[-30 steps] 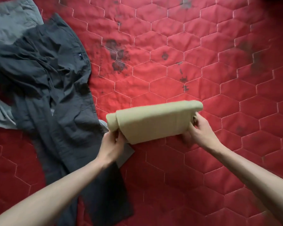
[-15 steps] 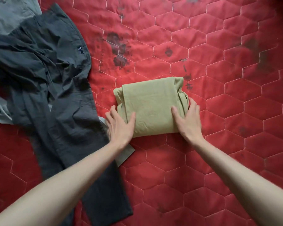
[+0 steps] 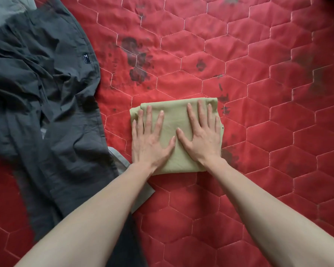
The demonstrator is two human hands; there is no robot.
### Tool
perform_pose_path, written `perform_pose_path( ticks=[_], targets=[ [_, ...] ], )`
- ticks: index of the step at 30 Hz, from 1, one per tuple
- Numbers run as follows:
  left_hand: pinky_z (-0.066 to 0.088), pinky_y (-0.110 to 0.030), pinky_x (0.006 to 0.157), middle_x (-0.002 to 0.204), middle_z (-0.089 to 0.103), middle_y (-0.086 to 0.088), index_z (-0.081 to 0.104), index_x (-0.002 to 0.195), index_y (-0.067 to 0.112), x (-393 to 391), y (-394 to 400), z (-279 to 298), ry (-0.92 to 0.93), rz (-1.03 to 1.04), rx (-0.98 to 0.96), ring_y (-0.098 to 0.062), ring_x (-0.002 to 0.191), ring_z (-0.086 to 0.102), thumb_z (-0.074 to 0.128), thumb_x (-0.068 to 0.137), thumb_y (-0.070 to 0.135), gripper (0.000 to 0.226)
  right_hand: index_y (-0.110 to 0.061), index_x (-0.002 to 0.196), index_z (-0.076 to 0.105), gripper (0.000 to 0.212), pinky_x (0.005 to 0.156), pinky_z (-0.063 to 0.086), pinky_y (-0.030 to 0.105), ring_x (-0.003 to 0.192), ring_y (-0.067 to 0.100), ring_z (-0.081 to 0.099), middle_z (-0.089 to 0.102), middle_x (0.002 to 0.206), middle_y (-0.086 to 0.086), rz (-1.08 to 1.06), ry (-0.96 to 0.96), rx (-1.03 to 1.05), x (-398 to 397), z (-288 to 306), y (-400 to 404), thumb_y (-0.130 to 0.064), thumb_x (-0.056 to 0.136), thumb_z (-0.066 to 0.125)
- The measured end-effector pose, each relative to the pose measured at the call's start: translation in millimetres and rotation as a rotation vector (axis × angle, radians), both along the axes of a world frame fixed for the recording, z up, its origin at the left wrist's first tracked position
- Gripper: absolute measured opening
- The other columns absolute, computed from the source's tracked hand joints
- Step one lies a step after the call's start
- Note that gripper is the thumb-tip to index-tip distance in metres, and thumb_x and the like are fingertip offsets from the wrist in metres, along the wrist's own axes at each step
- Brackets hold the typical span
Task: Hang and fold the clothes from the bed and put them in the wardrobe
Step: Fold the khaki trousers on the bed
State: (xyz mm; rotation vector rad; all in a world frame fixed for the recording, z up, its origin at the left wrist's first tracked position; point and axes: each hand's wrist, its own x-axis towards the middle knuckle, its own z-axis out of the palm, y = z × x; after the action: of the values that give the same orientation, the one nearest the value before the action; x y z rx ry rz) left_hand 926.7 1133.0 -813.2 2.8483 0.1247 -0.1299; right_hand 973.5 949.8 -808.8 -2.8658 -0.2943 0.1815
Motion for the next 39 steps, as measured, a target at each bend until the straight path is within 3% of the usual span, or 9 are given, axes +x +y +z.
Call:
perform_pose_path(
  ticks=[7,16,18,21,26,32,35,37,39],
  targets=[
    [0.000,-0.050,0.129,0.172,-0.007,-0.011,0.011,0.165,0.024,-1,10,11,-0.026,0.145,-0.009,-0.026,0.159,-0.010,0.048,0.088,0.071,0.098,-0.033,0.165,-0.002,0.086,0.129,0.005,0.049,0.160,0.015,-0.008,-0.008,0.174,-0.006,-0.095,0.100,0.126,10,6,-28,-0.066,0.100,0.043],
    [0.001,-0.046,0.129,0.166,-0.033,-0.006,-0.020,0.161,0.025,5,18,11,0.154,0.126,-0.166,-0.022,0.153,-0.032,0.039,0.087,0.079,0.109,-0.026,0.166,-0.001,0.087,0.130,0.003,0.045,0.160,0.015,-0.006,-0.005,0.174,-0.001,-0.154,0.191,0.181,11,5,-27,-0.066,0.100,0.041],
    [0.006,-0.044,0.129,0.170,-0.024,-0.003,-0.014,0.163,0.026,2,13,21,0.116,0.200,-0.234,-0.020,0.156,-0.023,0.053,0.086,0.076,0.114,-0.027,0.166,0.007,0.089,0.129,0.010,0.046,0.160,0.016,0.004,0.005,0.174,0.000,-0.234,0.217,0.280,8,12,-24,-0.064,0.098,0.049],
    [0.024,-0.047,0.122,0.168,0.005,-0.004,-0.001,0.163,0.029,-8,-5,39,0.087,0.555,-0.376,-0.026,0.153,0.014,0.074,0.075,0.069,0.122,-0.029,0.161,0.025,0.086,0.123,0.024,0.042,0.150,0.019,0.027,0.030,0.165,-0.002,-0.499,0.189,0.477,-7,30,-18,-0.052,0.090,0.069],
    [0.039,-0.050,0.112,0.143,0.046,-0.015,0.035,0.142,0.012,-25,-17,46,0.284,0.985,-0.558,-0.038,0.136,0.043,0.081,0.062,0.073,0.110,-0.023,0.148,0.037,0.090,0.108,0.038,0.046,0.134,0.032,0.044,0.043,0.144,0.007,-0.755,0.377,0.472,-32,53,-19,-0.062,0.078,0.077],
    [0.052,-0.038,0.099,0.125,0.066,-0.002,0.053,0.127,0.011,-22,15,43,0.424,0.831,-0.723,-0.026,0.118,0.064,0.085,0.052,0.075,0.104,-0.023,0.131,0.042,0.085,0.099,0.046,0.047,0.120,0.035,0.059,0.063,0.127,0.006,-0.698,0.575,0.368,-19,65,-25,-0.077,0.073,0.071],
    [0.050,-0.013,0.079,0.110,0.071,0.010,0.066,0.121,0.019,-22,27,46,0.465,0.682,-0.867,-0.010,0.105,0.068,0.093,0.066,0.052,0.069,-0.024,0.125,0.041,0.080,0.097,0.045,0.046,0.119,0.036,0.061,0.063,0.124,0.005,-0.604,0.619,0.311,-18,62,-28,-0.082,0.076,0.064],
    [0.049,-0.011,0.077,0.103,0.069,0.016,0.065,0.111,0.026,-21,28,50,0.466,0.636,-0.930,-0.005,0.099,0.067,0.090,0.076,0.035,0.043,-0.026,0.124,0.042,0.073,0.100,0.047,0.046,0.117,0.030,0.061,0.062,0.120,-0.003,-0.595,0.628,0.462,-20,57,-31,-0.076,0.078,0.069],
    [0.053,-0.024,0.090,0.103,0.068,0.017,0.062,0.104,0.030,-21,28,52,0.448,0.637,-0.986,-0.007,0.102,0.067,0.090,0.077,0.031,0.039,-0.024,0.124,0.042,0.067,0.104,0.049,0.046,0.118,0.022,0.062,0.061,0.120,-0.008,-0.614,0.630,0.692,-23,53,-34,-0.062,0.082,0.076]
  ],
)
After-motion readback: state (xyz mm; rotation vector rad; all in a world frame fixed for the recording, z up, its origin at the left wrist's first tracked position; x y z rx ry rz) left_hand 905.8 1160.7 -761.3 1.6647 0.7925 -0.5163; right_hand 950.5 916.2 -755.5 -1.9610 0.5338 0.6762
